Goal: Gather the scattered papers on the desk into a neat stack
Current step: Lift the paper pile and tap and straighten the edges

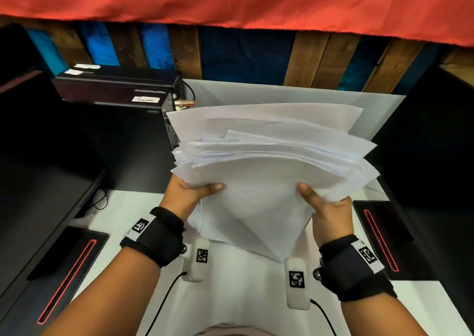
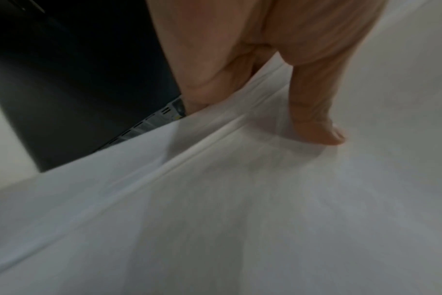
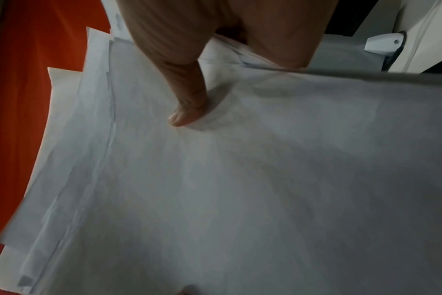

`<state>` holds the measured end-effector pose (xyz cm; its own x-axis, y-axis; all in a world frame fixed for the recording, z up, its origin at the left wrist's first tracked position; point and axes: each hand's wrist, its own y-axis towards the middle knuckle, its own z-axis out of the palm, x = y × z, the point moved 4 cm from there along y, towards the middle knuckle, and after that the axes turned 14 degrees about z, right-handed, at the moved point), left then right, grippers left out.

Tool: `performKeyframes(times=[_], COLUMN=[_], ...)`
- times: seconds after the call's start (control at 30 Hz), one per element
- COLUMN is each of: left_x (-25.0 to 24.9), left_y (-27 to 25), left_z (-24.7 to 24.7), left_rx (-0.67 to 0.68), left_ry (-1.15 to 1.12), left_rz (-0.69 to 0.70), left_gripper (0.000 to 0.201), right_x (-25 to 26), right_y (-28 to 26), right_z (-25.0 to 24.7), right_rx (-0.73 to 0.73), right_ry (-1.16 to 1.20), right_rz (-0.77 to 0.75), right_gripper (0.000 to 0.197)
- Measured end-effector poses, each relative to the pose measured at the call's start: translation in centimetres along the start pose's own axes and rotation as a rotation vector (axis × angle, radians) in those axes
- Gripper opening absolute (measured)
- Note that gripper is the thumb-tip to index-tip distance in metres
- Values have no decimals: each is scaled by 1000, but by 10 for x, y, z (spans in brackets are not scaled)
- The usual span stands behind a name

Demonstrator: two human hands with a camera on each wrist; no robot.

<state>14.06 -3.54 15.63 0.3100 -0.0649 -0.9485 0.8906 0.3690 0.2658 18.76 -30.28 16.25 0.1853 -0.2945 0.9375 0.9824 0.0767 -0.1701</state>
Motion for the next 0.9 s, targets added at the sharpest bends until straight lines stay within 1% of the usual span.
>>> performKeyframes(times=[0.07,0.13,0.2,0.27,0.33,0.43,0.47,0.53,0.57,0.63,0.7,0.77,0.83,0.9], left_x=[2,9,16,18,12,-1,-2,4,9,18,20,14,3,-5], left_y=[-1,-7,-13,-14,-11,-7,-7,-10,-14,-21,-24,-24,-23,-22], left_z=[-2,-2,0,2,5,7,6,6,7,11,16,21,23,23], left_rx=[20,44,38,-5,-44,-47,-40,-6,1,-43,-129,-178,-184,-164], left_ry=[-15,-33,-11,8,-9,-40,-43,-26,-4,42,28,22,33,45], left_rz=[-33,-93,-115,-84,-42,15,14,-22,-41,-43,-22,24,85,115], left_gripper=[54,50,45,41,39,40,41,45,46,45,40,39,39,40], right_x=[-2,-10,-17,-16,-4,13,14,5,-3,-12,-17,-11,-2,4], right_y=[0,1,1,1,-1,-2,-1,3,5,2,1,-4,-10,-15], right_z=[-1,-4,-4,-1,5,9,8,3,2,4,6,11,17,19], right_rx=[39,40,16,-12,-14,-1,9,14,1,-72,-124,-143,-129,-121], right_ry=[-9,-114,-207,-226,-204,-177,-179,-222,-235,-293,-304,-289,-323,-313], right_rz=[17,44,54,30,-30,-107,-113,-64,-32,-23,-77,-125,-216,-279], right_gripper=[37,54,60,56,51,52,53,55,52,46,42,38,37,36])
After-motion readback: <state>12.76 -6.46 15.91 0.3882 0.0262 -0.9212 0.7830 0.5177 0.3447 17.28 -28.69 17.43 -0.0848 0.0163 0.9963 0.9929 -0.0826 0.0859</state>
